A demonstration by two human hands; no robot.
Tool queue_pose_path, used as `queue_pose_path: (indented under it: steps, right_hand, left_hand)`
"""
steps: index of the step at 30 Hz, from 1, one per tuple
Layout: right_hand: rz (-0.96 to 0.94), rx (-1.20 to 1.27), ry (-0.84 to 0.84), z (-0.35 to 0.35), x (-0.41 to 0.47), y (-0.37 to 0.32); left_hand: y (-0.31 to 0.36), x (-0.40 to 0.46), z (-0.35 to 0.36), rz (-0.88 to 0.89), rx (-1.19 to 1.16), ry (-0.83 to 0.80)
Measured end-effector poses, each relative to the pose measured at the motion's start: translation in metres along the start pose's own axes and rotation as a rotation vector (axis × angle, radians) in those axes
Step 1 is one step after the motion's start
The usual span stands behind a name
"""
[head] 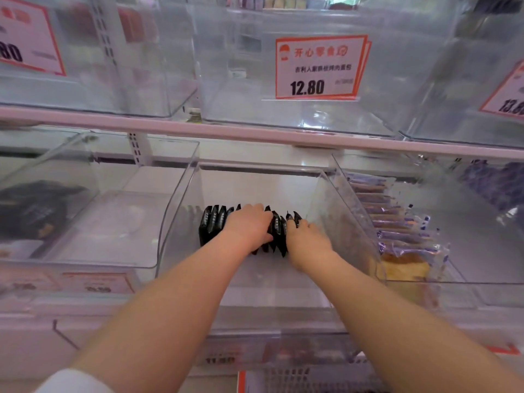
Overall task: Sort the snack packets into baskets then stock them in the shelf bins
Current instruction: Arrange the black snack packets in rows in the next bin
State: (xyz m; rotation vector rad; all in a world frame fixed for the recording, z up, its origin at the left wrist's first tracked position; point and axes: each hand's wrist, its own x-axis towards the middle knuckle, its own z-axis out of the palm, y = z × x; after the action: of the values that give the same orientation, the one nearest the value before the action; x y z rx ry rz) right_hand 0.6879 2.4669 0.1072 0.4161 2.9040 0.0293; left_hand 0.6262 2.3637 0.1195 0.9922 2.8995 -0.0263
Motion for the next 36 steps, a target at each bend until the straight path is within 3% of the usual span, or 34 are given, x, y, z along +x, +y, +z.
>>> queue_pose_path:
  steps: [7, 14, 17, 23, 27, 36]
  right_hand:
    - [-0.021, -0.033, 0.177, -0.005, 0.014, 0.002]
    - [-0.096, -0.054, 0.061, -0.025, -0.006, 0.004]
    - [-0.219, 0.038, 0.097, -0.044, -0.044, 0.009]
    - [-0.473, 0.427, 0.363, -0.048, -0.164, 0.067]
    - [-0.487, 0.618, 0.224, -0.007, -0.207, 0.100]
    - [-0.269, 0.375, -0.218, 0.158, -0.204, 0.147]
  left_hand:
    - [0.003, -0.006, 0.003, -0.020, 0.067, 0.003]
    - [0.003, -0.022, -0.007, 0.024, 0.042, -0.162]
    - [0.007, -0.050, -0.023, 0.091, 0.040, -0.055]
    - [0.040, -0.134, -0.055, 0.360, -0.030, 0.189]
    - [0.085, -0.182, -0.042, 0.496, -0.096, 0.248]
    - [0.170, -0.193, 0.095, 0.500, 0.070, -0.267]
